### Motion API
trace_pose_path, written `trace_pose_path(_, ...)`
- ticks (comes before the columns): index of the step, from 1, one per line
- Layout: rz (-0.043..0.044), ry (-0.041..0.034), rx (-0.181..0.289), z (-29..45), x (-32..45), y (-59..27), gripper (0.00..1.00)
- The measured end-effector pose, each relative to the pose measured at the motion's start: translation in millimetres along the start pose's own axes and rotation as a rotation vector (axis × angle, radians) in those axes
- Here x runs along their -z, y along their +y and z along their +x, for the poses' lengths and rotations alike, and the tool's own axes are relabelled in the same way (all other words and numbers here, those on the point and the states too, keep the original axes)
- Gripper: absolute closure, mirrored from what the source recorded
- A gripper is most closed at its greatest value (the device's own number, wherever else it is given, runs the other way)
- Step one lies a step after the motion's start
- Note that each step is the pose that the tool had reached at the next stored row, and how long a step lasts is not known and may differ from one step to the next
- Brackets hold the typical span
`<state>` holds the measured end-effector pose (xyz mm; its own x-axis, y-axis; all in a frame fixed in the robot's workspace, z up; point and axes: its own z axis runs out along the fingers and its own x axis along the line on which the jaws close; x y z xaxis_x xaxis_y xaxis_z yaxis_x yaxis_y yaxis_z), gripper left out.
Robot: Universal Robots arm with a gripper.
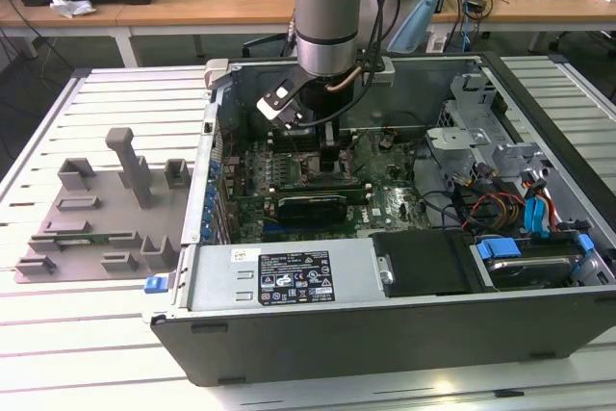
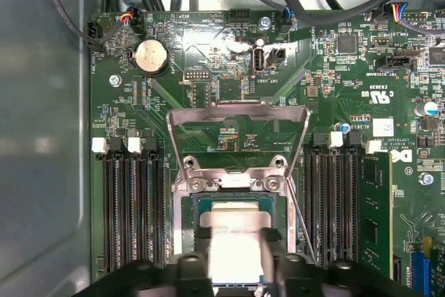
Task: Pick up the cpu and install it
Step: 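Place the cpu into insertion slot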
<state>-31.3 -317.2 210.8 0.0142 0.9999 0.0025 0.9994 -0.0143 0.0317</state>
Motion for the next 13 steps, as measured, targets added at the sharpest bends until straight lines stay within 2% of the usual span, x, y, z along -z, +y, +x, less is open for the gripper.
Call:
trace_pose_path(1,0.0000,0.0000,0.000,0.0,0.0,0.0,0.65)
trace_pose_path(2,0.0001,-0.0001,0.000,0.0,0.0,0.0,0.76)
trace_pose_path(3,0.0000,-0.0002,0.000,0.0,0.0,0.0,0.83)
trace_pose_path(4,0.0000,-0.0002,0.000,0.0,0.0,0.0,0.83)
trace_pose_path(5,0.0000,-0.0002,0.000,0.0,0.0,0.0,0.89)
trace_pose_path(8,0.0001,-0.0004,0.000,0.0,0.1,0.0,0.89)
trace_pose_path(13,0.0000,-0.0006,0.000,0.0,-4.8,-0.2,0.89)
